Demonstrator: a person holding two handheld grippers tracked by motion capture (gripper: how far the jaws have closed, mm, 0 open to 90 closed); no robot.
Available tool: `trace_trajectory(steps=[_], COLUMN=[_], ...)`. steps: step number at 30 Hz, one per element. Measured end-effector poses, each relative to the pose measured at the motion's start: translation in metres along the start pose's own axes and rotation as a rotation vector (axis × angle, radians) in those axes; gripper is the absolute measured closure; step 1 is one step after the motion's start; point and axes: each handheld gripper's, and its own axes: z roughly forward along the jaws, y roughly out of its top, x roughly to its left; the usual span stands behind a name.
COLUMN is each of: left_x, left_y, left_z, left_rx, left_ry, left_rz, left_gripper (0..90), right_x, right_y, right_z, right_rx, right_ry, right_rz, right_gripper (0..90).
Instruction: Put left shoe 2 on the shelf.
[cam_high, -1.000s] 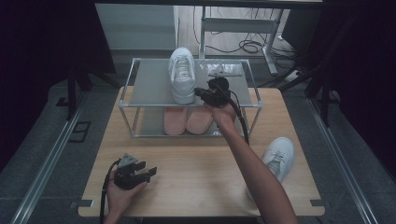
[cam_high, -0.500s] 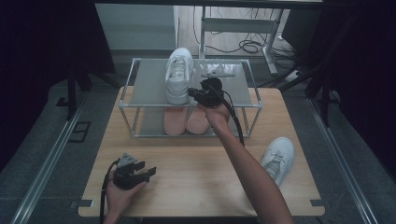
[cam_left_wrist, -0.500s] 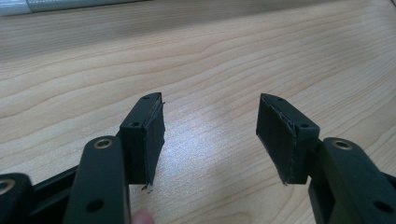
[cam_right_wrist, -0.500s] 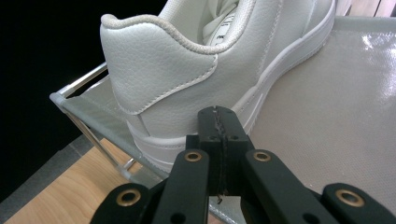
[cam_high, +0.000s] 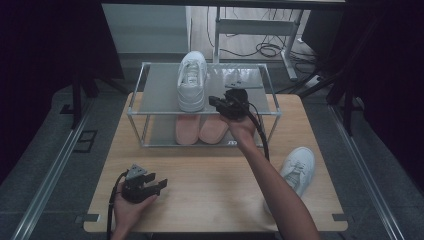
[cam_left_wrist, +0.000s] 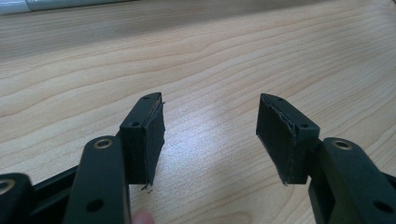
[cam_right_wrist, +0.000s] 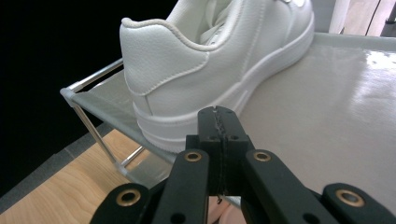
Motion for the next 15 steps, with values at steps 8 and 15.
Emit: trace_trajectory(steps=[8,15], left_x=[0.000,-0.001], left_y=[0.000,0.000], left_z=[0.001,0.001], left_rx=[0.004,0.011], left_ry=[0.005,0.001], left_rz=[-0.001,0.004], left_gripper=[42.1,42.0], right_x=[-0.014,-0.023], right_y=[-0.011,-0.025], right_z=[-0.022,-0.038], right_rx=[-0.010,-0.018], right_ry=[-0.003,-0.004], right_rz=[0.017,0.024], right_gripper=[89.8,89.8])
